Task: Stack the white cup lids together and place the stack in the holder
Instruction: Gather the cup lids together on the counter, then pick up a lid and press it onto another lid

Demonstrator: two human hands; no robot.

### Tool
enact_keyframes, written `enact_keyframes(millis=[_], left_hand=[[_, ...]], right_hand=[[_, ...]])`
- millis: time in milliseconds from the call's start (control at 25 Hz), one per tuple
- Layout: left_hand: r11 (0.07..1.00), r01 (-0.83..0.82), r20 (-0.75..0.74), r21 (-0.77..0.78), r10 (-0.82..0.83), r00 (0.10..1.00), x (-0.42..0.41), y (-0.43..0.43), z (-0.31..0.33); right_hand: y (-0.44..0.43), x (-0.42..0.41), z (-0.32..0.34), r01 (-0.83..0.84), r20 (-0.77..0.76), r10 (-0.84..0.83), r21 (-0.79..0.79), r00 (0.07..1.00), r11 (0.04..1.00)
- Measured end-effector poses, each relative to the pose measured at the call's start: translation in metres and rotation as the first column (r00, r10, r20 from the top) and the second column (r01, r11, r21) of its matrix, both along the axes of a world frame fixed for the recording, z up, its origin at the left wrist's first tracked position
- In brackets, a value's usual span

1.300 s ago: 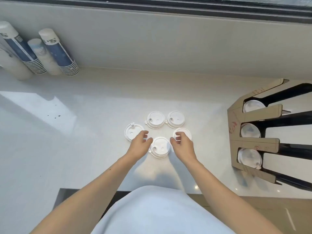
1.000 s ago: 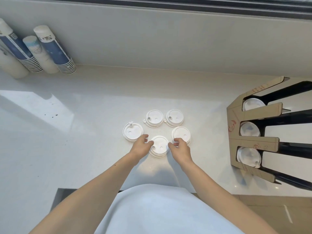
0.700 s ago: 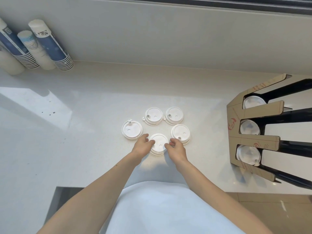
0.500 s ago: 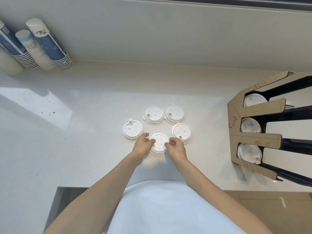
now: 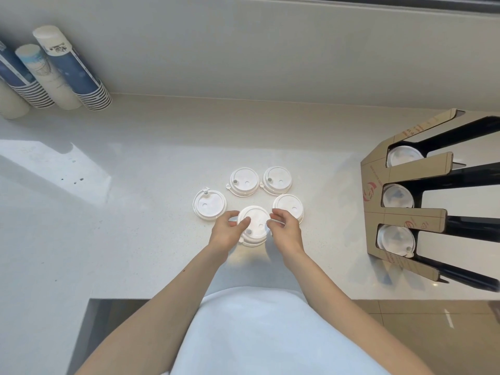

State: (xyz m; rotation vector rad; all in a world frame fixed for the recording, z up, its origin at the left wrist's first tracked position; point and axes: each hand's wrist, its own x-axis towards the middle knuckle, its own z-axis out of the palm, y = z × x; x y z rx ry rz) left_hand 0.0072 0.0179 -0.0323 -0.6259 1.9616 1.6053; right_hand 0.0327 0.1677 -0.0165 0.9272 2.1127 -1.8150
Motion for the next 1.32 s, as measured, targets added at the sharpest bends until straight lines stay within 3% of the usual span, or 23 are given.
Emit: enact_keyframes(millis=[240,400,560,680,800,960,1160,1320], left_hand=[[0.998,-0.037,-0.066,0.046,0.040,0.997,0.005,0.002,-0.001],[0.979,-0.118,-0.053,0.166,0.128,0.990,0.007,0.005,0.002],[0.961,-0.179,-0.019,0.210,0.188,0.982,0.009,0.008,0.005],[0.949,-0.240,-0.003,0.205,0.246,0.969,0.010,0.012,0.006],[0.937,-0.283,0.005,0.206,0.288,0.958,0.015,0.015,0.007],[0.923,-0.328,0.008,0.202,0.333,0.943,0.021,0.019,0.006],[0.900,-0.384,0.016,0.207,0.389,0.921,0.029,0.023,0.011],[0.881,-0.422,0.030,0.215,0.426,0.904,0.034,0.025,0.012]], right_hand=[[0.008,-0.004,0.004,-0.028,-0.095,0.027,-0.001,0.995,1.000],[0.020,-0.013,0.008,-0.106,-0.137,0.106,0.007,0.985,0.994],[0.043,-0.025,0.007,-0.140,-0.132,0.161,0.158,0.978,0.977],[0.066,-0.032,-0.004,-0.220,-0.057,0.261,0.388,0.964,0.895],[0.083,-0.036,-0.015,-0.360,0.088,0.369,0.512,0.925,0.780],[0.088,-0.036,-0.020,-0.519,0.203,0.499,0.551,0.843,0.653],[0.085,-0.040,-0.025,-0.567,0.234,0.552,0.595,0.801,0.570],[0.087,-0.039,-0.031,-0.534,0.182,0.551,0.606,0.814,0.590]])
